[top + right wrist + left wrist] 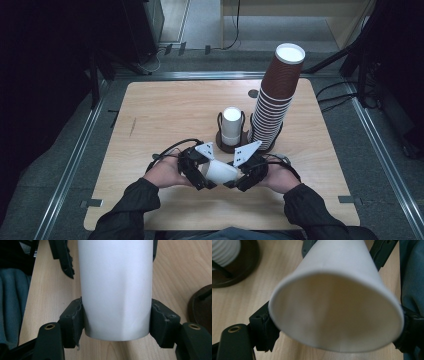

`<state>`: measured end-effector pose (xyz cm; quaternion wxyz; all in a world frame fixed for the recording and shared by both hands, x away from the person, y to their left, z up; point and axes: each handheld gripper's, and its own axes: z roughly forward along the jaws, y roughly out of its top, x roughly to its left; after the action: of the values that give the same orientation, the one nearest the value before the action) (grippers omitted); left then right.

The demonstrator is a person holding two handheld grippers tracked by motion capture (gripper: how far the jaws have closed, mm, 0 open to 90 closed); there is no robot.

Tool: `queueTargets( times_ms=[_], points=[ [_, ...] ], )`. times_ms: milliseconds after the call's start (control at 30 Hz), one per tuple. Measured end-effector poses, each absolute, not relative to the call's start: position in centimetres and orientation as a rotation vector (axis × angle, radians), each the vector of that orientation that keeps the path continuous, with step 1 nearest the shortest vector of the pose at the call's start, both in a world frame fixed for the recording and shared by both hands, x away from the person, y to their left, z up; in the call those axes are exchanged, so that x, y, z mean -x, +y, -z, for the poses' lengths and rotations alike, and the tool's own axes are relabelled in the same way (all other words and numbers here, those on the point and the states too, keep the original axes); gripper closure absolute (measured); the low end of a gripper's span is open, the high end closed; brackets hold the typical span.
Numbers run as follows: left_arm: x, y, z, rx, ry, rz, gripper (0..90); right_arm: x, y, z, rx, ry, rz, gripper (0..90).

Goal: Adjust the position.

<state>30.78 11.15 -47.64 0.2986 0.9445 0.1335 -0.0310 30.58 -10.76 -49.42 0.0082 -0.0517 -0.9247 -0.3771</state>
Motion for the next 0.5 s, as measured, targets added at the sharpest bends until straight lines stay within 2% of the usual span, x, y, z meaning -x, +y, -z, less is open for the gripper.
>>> queueTargets(
  times_ms=[500],
  points=[
    [-31.1,13.1,46.1,-2.223,0.421,0.125,13.4,-31.4,-12.9,48.1,0.237,-2.735,1.422,35.0]
  ],
)
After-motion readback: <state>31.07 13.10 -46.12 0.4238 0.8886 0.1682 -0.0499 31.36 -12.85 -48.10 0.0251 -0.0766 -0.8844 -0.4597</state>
